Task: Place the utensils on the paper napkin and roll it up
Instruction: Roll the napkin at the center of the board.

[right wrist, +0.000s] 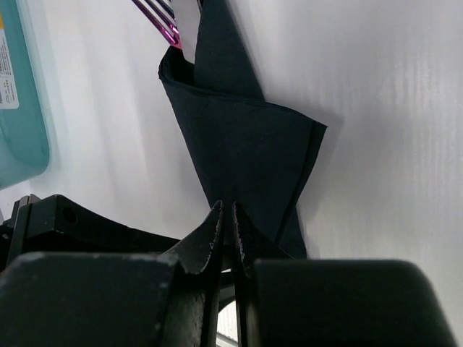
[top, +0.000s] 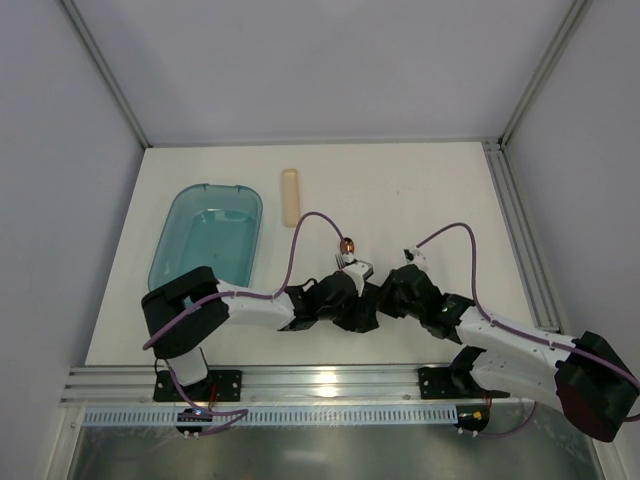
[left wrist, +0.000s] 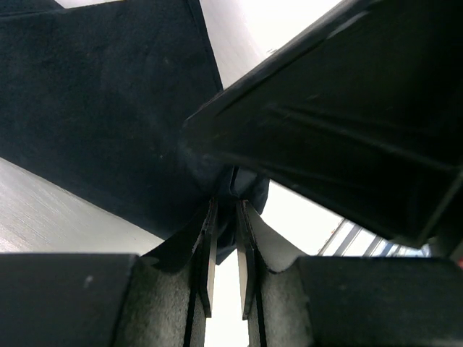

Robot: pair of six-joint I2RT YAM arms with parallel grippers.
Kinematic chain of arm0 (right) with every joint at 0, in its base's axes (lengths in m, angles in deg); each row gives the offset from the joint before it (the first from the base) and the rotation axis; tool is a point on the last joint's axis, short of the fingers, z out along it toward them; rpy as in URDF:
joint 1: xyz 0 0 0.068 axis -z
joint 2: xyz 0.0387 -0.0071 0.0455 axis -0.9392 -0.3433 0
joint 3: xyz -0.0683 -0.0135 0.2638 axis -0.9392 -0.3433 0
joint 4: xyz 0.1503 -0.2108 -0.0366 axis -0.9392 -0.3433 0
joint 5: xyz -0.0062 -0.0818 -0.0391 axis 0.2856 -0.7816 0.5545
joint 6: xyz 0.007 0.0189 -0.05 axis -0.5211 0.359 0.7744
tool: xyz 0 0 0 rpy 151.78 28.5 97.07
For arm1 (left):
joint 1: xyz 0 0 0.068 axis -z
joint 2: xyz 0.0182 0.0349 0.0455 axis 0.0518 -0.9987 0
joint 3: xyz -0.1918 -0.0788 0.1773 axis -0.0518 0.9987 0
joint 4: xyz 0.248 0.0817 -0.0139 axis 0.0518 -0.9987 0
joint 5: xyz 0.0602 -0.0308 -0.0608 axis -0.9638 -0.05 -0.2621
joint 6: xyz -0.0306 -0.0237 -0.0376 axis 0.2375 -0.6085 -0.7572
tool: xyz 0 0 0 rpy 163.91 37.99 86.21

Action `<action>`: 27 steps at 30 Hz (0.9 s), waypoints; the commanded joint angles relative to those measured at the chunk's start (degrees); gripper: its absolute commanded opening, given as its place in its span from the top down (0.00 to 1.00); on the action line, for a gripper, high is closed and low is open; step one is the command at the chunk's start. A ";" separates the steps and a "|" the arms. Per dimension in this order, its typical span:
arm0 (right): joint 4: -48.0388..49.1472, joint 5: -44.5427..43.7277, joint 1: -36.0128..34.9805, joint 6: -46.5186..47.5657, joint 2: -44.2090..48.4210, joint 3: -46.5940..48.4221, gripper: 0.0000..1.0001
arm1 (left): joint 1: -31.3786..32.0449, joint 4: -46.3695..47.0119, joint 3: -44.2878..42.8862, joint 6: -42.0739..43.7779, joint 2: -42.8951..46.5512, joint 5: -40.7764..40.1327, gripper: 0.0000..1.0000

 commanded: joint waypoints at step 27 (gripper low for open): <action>3.62 -2.42 0.15 -4.39 8.95 -14.03 0.94 | -0.79 -8.21 -5.99 0.69 4.37 -3.40 0.79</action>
